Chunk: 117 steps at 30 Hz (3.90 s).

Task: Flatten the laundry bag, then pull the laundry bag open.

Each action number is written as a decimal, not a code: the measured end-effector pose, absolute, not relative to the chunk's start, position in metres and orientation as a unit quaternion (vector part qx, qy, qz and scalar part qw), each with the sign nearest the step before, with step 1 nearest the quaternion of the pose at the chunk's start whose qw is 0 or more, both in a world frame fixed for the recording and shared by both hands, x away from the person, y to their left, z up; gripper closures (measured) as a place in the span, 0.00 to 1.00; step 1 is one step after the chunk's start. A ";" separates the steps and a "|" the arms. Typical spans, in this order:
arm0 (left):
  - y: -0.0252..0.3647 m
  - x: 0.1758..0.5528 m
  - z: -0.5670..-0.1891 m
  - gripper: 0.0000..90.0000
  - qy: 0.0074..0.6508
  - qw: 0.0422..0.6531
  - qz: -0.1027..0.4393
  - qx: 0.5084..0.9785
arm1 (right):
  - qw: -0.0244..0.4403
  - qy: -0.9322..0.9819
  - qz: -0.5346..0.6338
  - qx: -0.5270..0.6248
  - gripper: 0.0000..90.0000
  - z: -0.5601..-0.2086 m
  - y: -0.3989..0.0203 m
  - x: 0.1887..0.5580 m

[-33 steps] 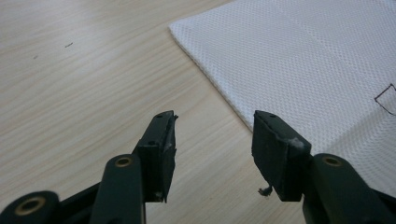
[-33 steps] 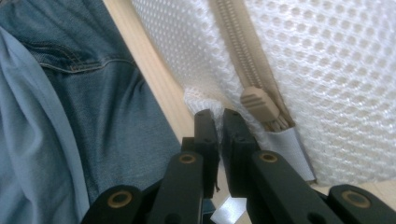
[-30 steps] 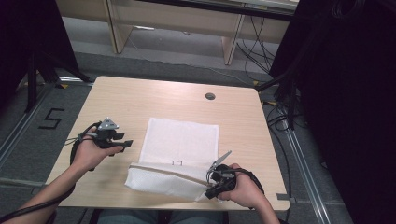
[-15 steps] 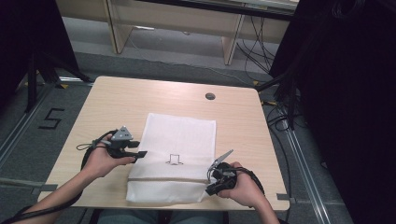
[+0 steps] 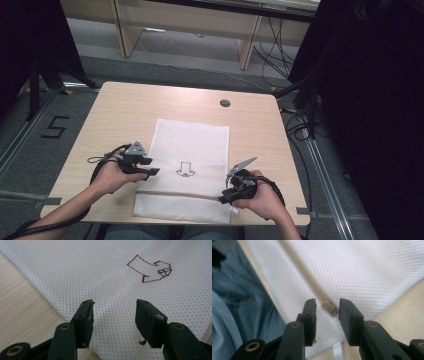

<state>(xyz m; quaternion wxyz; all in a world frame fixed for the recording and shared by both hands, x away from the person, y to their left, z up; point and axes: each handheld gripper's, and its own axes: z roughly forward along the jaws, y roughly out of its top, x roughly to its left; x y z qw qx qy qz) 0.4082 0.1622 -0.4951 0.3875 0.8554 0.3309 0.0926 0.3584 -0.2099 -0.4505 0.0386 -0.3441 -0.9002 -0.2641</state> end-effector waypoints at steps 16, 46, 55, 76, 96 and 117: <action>0.152 0.399 -0.493 0.82 0.285 0.370 0.078 0.881 | 0.002 -0.895 -0.218 -0.389 0.97 -0.473 -0.197 0.374; 0.158 0.400 -0.498 0.94 0.301 0.289 0.089 0.904 | -0.047 -0.920 -0.183 -0.343 0.98 -0.482 -0.161 0.367; 0.166 0.400 -0.495 0.94 0.299 0.268 0.076 0.913 | -0.047 -0.924 -0.188 -0.329 0.98 -0.483 -0.156 0.368; 0.172 0.402 -0.492 0.86 0.312 0.266 0.071 0.909 | -0.021 -0.905 -0.227 -0.359 0.92 -0.484 -0.164 0.370; 0.167 0.408 -0.482 0.46 0.352 0.418 0.089 0.833 | -0.073 -0.825 -0.313 -0.466 0.75 -0.465 -0.231 0.382; 0.154 0.399 -0.483 0.49 0.310 0.439 0.082 0.839 | -0.067 -0.866 -0.269 -0.416 0.99 -0.457 -0.219 0.373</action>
